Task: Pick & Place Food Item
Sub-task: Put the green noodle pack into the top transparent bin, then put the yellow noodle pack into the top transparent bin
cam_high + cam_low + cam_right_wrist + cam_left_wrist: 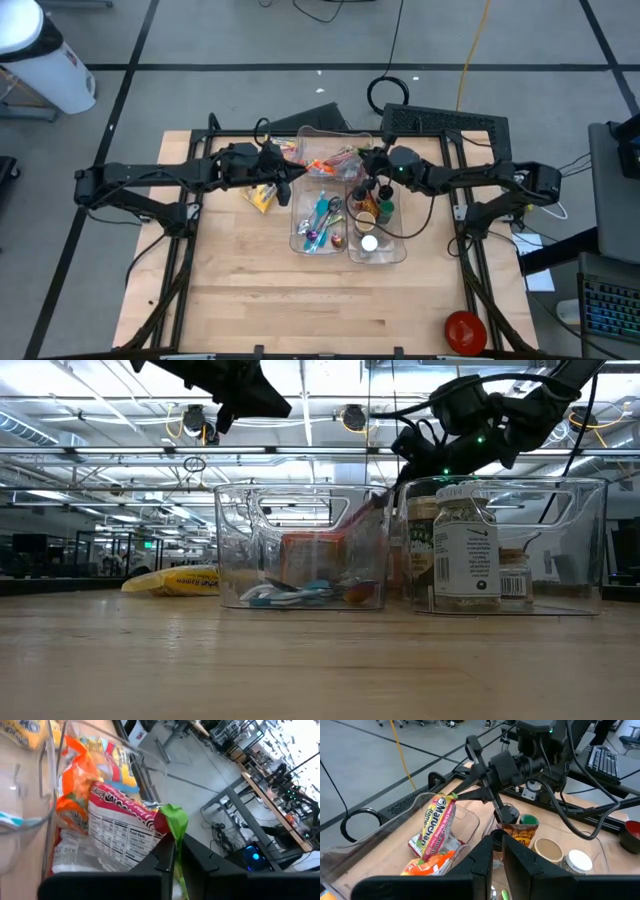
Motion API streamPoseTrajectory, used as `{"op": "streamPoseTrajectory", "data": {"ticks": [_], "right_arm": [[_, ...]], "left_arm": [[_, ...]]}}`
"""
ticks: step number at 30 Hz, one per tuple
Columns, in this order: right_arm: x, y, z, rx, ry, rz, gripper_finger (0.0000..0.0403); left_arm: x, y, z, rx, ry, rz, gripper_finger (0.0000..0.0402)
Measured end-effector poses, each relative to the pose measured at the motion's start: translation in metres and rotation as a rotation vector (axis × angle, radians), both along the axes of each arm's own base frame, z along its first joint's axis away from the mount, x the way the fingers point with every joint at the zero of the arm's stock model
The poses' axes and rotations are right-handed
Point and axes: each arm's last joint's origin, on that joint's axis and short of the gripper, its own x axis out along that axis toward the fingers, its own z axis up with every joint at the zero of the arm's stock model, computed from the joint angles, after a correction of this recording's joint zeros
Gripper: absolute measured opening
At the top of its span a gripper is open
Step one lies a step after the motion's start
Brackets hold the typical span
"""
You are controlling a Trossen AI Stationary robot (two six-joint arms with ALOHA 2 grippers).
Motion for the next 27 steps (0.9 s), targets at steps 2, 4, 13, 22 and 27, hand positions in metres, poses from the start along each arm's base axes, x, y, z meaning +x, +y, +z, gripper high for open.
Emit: {"op": "streamPoseTrajectory", "data": {"ticks": [2,4,13,22,27], "right_arm": [[-0.001,0.0,-0.001,0.004,0.014,-0.01,0.0024],[-0.002,-0.001,-0.002,-0.008,0.024,-0.059,0.0037],[-0.003,-0.004,0.002,-0.048,0.007,-0.133,0.0143],[-0.003,0.005,0.016,0.071,-0.179,-0.106,0.0202],[-0.012,0.017,0.022,0.269,-0.179,0.117,0.0197]], "left_arm": [[0.0,0.0,0.0,-0.001,0.001,-0.003,0.0047],[0.0,0.0,0.0,-0.001,0.002,-0.004,0.0047],[0.0,-0.001,-0.002,-0.004,0.017,-0.007,0.0047],[0.0,-0.001,-0.002,-0.01,0.019,-0.006,0.0047],[0.0,-0.001,-0.002,-0.01,0.019,-0.004,0.0047]]}}
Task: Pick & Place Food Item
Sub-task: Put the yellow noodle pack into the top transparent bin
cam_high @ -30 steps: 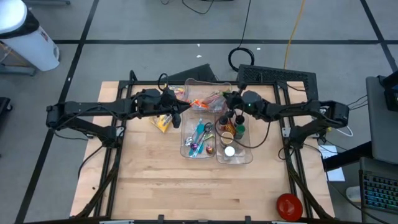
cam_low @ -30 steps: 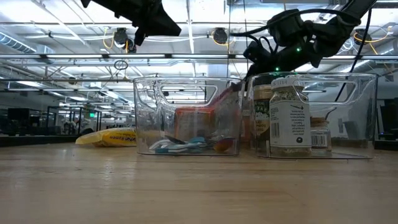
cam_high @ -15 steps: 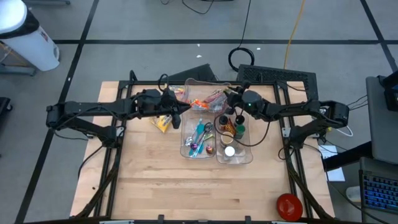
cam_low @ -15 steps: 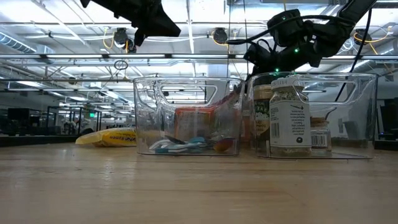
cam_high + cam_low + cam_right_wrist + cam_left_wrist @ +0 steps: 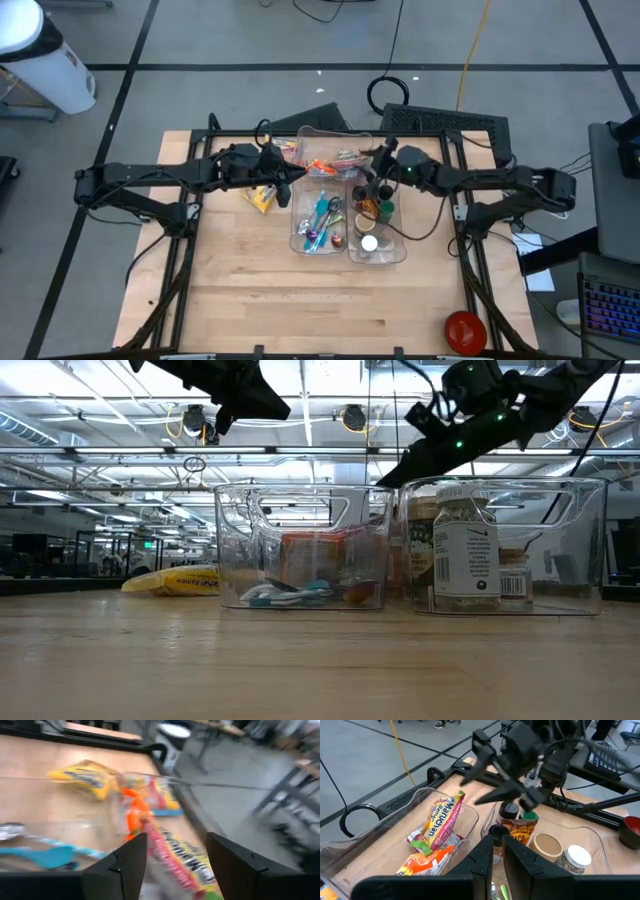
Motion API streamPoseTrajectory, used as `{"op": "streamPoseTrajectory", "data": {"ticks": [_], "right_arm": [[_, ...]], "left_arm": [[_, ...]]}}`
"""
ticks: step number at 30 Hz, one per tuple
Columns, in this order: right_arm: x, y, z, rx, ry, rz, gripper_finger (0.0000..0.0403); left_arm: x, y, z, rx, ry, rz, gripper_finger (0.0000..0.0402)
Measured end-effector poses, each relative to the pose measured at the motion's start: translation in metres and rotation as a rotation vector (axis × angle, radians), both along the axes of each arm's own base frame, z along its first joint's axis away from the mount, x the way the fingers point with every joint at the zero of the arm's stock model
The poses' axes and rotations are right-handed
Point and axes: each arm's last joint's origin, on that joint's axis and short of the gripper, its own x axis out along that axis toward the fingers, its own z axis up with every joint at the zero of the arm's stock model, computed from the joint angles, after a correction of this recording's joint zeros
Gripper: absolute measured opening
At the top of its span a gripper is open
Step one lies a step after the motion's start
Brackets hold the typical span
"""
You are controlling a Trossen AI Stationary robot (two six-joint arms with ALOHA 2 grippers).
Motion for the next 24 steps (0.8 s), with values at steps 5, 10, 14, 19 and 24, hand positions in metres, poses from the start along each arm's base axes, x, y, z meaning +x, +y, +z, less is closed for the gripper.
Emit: {"op": "streamPoseTrajectory", "data": {"ticks": [5,10,14,19,24], "right_arm": [[-0.003,-0.002,0.019,0.118,0.065,-0.012,0.0177],[0.006,-0.01,0.039,0.164,0.093,-0.055,0.0155],[0.011,-0.028,0.031,0.174,0.13,-0.128,0.0136],[0.01,-0.037,-0.002,0.297,0.322,-0.092,0.011],[0.006,-0.031,-0.004,0.311,0.386,-0.079,0.0086]], "left_arm": [[0.0,0.0,0.0,0.001,0.0,0.003,0.0047],[0.0,0.0,0.0,0.002,-0.002,0.008,0.0047],[0.0,0.0,0.001,0.003,-0.006,0.008,0.0047],[0.0,0.0,0.0,0.002,-0.001,0.008,0.0047],[0.0,0.0,0.0,0.001,-0.001,0.008,0.0047]]}}
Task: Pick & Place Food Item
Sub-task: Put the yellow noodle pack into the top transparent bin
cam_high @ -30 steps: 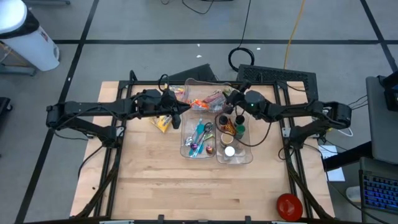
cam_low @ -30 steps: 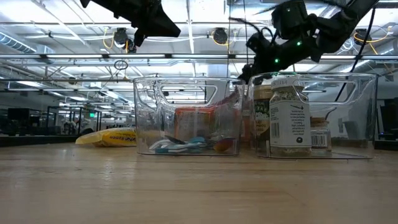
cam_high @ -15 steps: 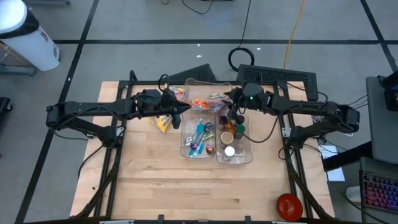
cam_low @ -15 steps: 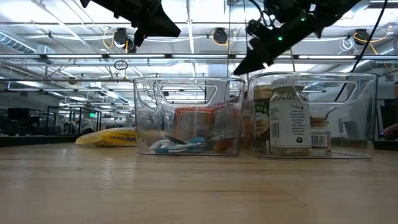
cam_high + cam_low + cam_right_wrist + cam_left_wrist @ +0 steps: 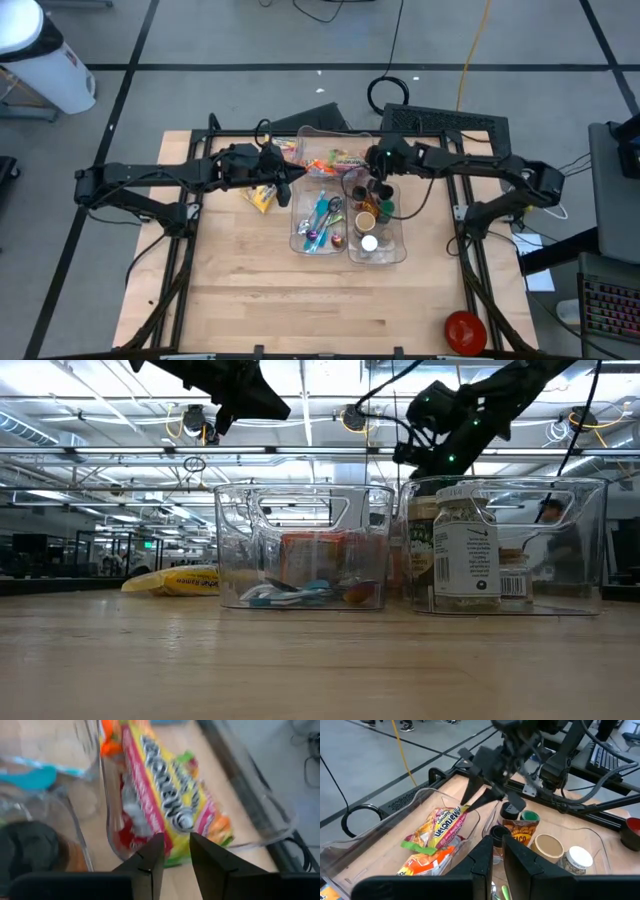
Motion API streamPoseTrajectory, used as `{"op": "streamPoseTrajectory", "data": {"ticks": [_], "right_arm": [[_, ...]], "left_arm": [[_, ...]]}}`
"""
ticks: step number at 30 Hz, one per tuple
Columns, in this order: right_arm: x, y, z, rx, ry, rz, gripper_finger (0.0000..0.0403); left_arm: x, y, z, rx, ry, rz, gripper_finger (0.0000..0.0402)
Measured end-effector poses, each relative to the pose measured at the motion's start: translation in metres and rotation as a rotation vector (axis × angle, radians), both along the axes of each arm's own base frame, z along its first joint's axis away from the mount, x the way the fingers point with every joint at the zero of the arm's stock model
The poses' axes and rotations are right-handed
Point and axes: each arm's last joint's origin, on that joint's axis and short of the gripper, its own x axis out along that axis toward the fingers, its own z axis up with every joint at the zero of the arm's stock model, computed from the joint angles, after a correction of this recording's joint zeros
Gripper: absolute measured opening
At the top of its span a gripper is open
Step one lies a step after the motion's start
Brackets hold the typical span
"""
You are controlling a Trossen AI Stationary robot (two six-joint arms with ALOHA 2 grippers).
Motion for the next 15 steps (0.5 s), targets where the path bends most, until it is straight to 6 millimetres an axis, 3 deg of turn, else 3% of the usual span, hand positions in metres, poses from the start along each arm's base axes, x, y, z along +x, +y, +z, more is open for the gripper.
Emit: {"op": "streamPoseTrajectory", "data": {"ticks": [10,15], "right_arm": [[-0.028,0.027,0.055,-0.028,-0.214,-0.003,0.0075],[-0.053,0.054,0.063,0.019,-0.3,0.018,0.0076]], "left_arm": [[-0.004,0.0,-0.009,-0.056,0.087,0.026,0.0047],[-0.007,0.001,-0.022,-0.086,0.205,0.084,0.0047]]}}
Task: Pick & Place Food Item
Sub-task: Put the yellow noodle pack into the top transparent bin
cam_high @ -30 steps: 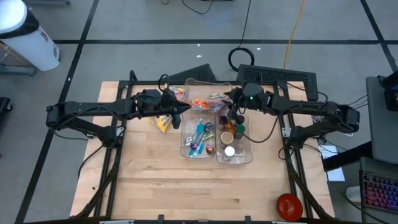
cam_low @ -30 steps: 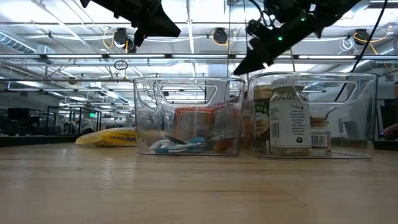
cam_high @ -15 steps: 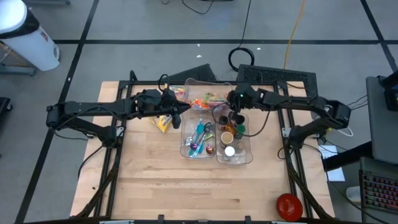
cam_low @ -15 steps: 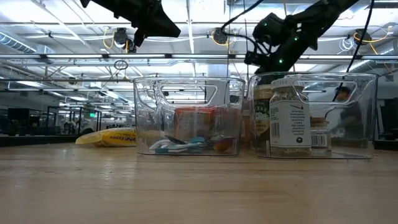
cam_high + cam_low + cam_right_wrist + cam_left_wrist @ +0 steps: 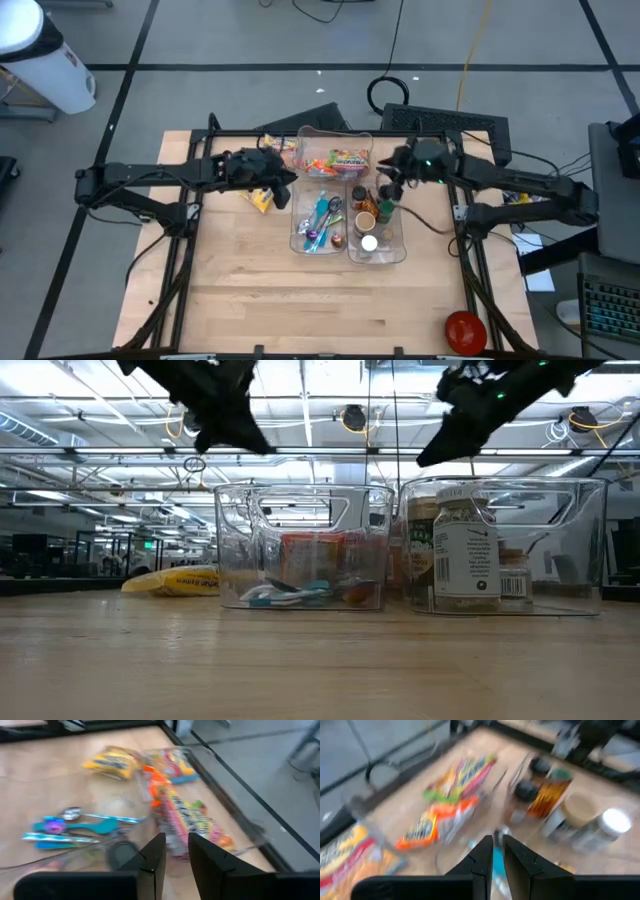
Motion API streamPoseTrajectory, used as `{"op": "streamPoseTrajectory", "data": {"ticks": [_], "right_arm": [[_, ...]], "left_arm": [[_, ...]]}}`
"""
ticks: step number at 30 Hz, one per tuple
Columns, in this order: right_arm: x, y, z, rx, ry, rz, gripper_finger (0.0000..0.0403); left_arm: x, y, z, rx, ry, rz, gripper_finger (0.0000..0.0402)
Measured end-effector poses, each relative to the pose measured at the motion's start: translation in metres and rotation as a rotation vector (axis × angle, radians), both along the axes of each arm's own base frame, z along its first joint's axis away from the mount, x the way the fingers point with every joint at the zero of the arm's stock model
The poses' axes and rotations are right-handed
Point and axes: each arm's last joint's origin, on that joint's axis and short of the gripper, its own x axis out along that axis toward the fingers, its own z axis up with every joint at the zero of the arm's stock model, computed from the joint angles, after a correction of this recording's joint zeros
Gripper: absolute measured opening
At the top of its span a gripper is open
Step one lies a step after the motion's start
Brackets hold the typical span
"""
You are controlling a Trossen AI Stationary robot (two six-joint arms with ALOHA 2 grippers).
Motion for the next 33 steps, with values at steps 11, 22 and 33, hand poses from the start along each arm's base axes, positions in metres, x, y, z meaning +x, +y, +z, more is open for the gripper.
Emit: {"op": "streamPoseTrajectory", "data": {"ticks": [11,22,33], "right_arm": [[-0.025,0.03,-0.033,-0.017,-0.166,0.016,0.0056],[-0.026,0.03,-0.037,-0.019,-0.191,0.021,0.0054],[-0.025,0.03,-0.036,-0.018,-0.205,0.018,0.005]], "left_arm": [[-0.016,0.024,-0.024,0.008,0.237,0.364,0.0047],[-0.033,0.043,-0.074,-0.163,0.246,0.399,0.0078],[-0.054,0.041,-0.115,-0.331,0.319,0.363,0.0241]]}}
